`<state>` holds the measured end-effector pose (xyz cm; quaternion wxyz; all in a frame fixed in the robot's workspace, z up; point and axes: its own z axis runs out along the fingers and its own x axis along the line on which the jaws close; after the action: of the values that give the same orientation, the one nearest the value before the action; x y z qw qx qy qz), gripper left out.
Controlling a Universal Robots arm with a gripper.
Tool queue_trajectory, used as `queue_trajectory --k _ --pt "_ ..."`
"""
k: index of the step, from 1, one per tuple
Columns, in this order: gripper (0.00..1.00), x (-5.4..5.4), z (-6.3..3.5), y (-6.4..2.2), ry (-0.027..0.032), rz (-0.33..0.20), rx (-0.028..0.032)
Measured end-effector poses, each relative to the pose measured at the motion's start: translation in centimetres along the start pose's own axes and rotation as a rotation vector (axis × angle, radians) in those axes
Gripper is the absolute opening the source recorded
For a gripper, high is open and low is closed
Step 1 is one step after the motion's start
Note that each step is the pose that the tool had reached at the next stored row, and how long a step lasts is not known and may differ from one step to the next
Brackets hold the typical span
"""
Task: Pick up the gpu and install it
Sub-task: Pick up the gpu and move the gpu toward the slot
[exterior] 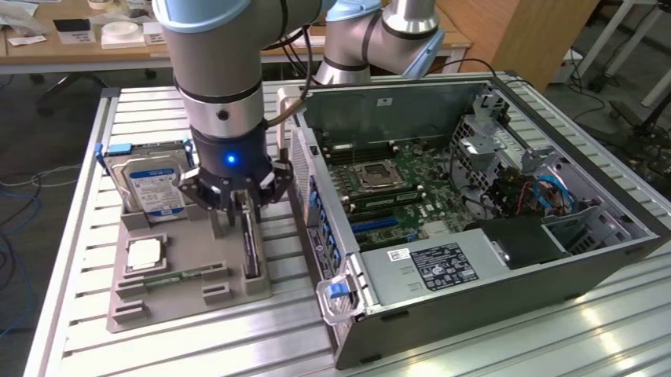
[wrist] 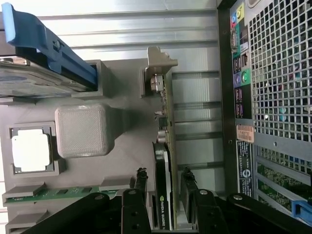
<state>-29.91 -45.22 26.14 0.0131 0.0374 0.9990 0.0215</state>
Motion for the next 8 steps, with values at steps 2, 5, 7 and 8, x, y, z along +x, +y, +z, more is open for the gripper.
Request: queue_trajectory --k 2,5,7,8 --pt "0.42 0.0 0.18 -0.06 0.0001 0.0 0.0001" --pt "0.42 0.0 0.44 -0.12 0.0001 0.0 0.0001" --pt "0.42 0.0 0.6 -0.15 0.0001 0.0 0.0" --pt "0.42 0.01 0.69 -0.17 0.0001 0.0 0.0001"
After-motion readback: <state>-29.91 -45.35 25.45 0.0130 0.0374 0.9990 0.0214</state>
